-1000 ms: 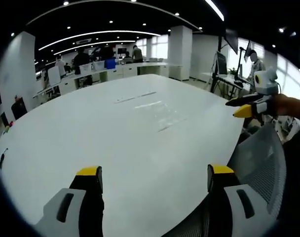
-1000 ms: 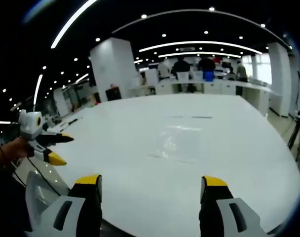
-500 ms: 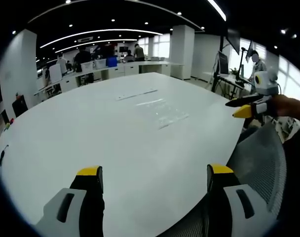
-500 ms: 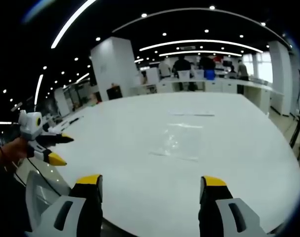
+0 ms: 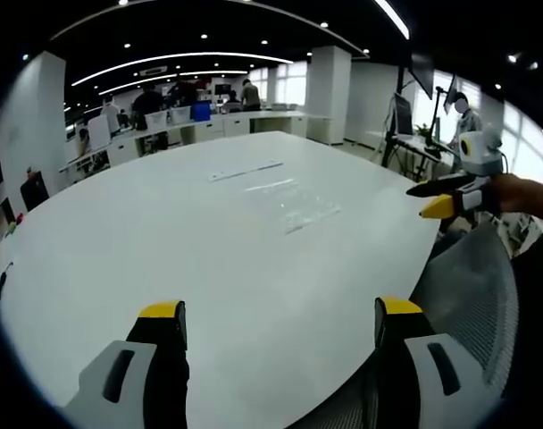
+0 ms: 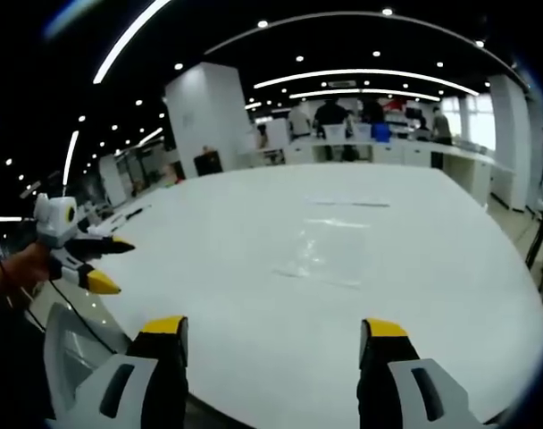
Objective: Open the resealable bag by pulling the two sides of the seal apart until the entire bag opening is separated and visibly accessible.
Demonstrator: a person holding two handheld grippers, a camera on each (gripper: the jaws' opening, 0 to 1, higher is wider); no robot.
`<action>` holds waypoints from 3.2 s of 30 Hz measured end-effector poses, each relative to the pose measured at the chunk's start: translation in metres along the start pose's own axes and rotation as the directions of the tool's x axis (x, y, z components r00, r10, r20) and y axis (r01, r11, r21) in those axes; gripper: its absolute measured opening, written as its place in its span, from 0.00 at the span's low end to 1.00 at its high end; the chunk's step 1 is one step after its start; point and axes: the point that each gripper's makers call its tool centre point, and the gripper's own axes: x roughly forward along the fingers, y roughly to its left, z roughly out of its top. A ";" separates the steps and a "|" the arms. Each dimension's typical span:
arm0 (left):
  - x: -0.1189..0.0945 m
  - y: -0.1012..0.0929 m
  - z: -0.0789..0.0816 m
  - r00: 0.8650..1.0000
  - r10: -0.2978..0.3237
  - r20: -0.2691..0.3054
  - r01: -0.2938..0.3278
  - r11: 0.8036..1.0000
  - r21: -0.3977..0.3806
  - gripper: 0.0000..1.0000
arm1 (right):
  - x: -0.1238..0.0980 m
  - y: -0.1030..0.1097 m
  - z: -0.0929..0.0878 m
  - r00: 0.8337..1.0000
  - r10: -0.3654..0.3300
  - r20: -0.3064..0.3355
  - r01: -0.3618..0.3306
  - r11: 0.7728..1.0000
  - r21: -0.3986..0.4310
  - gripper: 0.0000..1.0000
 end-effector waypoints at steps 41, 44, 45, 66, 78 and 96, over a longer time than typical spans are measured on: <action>0.008 -0.016 0.003 0.998 -0.064 -0.010 0.064 0.998 0.021 0.83 | 0.057 -0.015 0.009 0.995 0.044 -0.088 -0.064 0.969 -0.239 0.63; 0.007 -0.019 0.002 0.998 -0.069 -0.012 0.069 0.997 0.023 0.83 | 0.065 -0.016 0.016 0.995 0.053 -0.089 -0.075 0.962 -0.263 0.63; 0.007 -0.020 0.002 0.997 -0.070 -0.011 0.070 0.997 0.023 0.83 | 0.067 -0.016 0.018 0.995 0.056 -0.088 -0.078 0.960 -0.267 0.62; 0.006 -0.002 0.005 0.999 -0.040 -0.018 0.041 0.999 0.030 0.82 | 0.122 -0.032 0.038 0.986 0.102 -0.130 -0.138 0.939 -0.315 0.54; 0.012 0.002 0.003 0.999 -0.045 -0.030 0.046 0.999 0.020 0.81 | 0.150 -0.035 0.035 0.980 0.126 -0.152 -0.165 0.946 -0.280 0.47; 0.022 -0.001 0.000 0.996 -0.066 -0.064 0.067 0.998 0.016 0.80 | 0.185 -0.043 0.022 0.970 0.128 -0.206 -0.185 0.940 -0.286 0.40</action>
